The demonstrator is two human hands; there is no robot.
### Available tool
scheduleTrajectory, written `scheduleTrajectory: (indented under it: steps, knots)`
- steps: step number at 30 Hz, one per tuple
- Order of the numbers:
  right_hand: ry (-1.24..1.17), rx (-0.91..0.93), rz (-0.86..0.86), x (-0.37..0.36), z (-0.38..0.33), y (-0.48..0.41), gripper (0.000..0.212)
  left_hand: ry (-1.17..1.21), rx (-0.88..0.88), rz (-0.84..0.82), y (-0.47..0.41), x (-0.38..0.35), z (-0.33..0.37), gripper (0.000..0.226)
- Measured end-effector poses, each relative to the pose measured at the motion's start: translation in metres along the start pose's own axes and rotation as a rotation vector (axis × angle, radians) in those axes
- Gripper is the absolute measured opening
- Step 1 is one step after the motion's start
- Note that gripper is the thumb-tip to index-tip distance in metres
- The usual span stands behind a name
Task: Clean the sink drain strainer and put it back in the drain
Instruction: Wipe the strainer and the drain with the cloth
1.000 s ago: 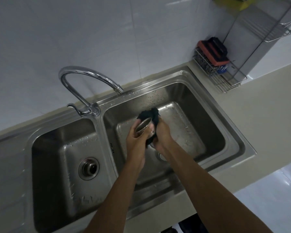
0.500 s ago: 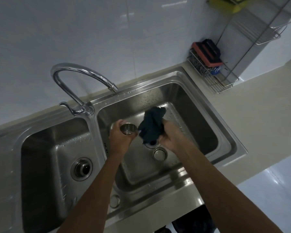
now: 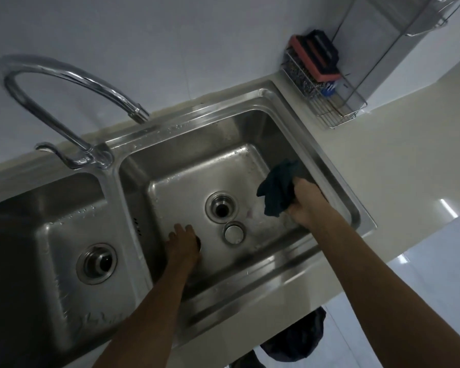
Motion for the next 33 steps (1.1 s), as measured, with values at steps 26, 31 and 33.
scheduleTrajectory:
  steps: [26,31,33]
  knots:
    - [1.142,0.192,0.154,0.019,0.038,-0.128,0.045,-0.099,-0.404,0.091,-0.031,-0.017,0.125,0.096]
    - [1.202,0.128,0.161,0.001,0.082,-0.141,0.076,0.013,-0.332,0.117,-0.032,-0.006,0.1,0.083]
    - [1.179,0.153,0.118,-0.025,0.097,-0.138,0.078,0.132,-0.278,0.13,-0.031,0.005,0.082,0.085]
Point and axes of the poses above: each hand's wrist, its own y-axis away from the middle knuckle, its own x-axis out of the back of the hand, z = x × y, the point moved 9 cm from there along -y, towards the middle knuckle, and after that the axes turned 10 degrees about -y, right-handed, at the moved point
